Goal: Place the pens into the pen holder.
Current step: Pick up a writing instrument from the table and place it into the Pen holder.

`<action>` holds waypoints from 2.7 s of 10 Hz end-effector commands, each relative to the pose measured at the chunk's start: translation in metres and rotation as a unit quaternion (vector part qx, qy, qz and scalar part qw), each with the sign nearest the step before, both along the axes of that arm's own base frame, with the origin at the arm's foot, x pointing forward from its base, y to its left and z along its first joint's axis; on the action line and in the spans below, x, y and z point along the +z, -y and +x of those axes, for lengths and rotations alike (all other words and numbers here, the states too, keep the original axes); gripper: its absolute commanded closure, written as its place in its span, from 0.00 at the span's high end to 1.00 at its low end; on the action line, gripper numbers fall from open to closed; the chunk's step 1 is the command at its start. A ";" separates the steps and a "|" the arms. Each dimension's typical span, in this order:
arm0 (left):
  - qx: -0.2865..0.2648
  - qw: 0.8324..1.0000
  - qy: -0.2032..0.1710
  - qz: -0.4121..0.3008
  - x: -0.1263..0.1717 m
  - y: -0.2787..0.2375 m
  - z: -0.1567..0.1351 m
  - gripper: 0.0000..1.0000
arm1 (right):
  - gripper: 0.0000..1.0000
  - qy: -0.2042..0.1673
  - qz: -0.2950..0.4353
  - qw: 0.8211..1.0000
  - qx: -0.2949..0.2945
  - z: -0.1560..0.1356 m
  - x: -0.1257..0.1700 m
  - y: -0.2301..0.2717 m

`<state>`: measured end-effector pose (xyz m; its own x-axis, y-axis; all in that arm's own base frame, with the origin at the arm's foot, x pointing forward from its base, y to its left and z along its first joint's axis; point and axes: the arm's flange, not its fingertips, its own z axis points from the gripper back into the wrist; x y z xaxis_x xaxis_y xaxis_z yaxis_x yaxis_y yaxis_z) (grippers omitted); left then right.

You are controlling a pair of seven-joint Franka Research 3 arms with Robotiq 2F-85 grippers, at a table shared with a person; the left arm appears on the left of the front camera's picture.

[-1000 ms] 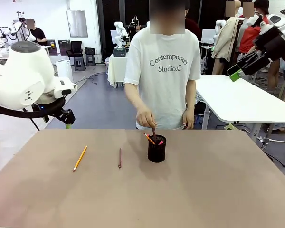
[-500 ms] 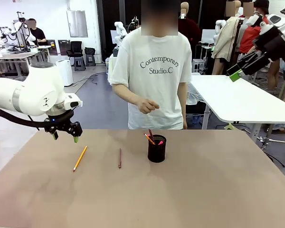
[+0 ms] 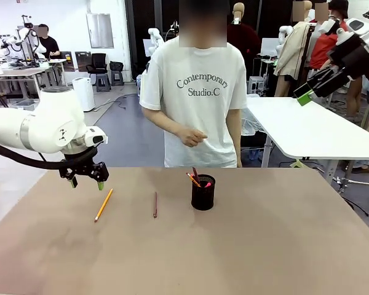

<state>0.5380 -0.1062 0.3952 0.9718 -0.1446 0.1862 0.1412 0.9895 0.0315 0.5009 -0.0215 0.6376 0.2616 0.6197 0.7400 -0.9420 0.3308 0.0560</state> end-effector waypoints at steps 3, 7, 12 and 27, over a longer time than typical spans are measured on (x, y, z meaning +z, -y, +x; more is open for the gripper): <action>0.019 1.000 -0.011 0.009 -0.010 0.007 0.008 1.00 | 1.00 -0.001 0.000 1.000 0.001 -0.002 0.000 0.000; 0.016 1.000 -0.025 -0.001 -0.047 0.007 0.046 1.00 | 1.00 -0.001 0.000 1.000 0.001 -0.002 0.000 0.000; 0.007 0.999 -0.036 0.020 -0.077 0.019 0.067 1.00 | 1.00 -0.001 0.000 1.000 0.001 -0.002 0.000 0.000; 0.031 0.997 -0.070 -0.002 -0.087 0.024 0.085 0.00 | 1.00 -0.001 0.000 1.000 0.001 -0.002 0.000 0.000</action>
<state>0.6295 -0.1331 0.3112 0.9920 -0.1037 0.0721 0.1015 0.9943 0.0333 0.5010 -0.0215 0.6374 0.2618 0.6197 0.7399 -0.9420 0.3308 0.0563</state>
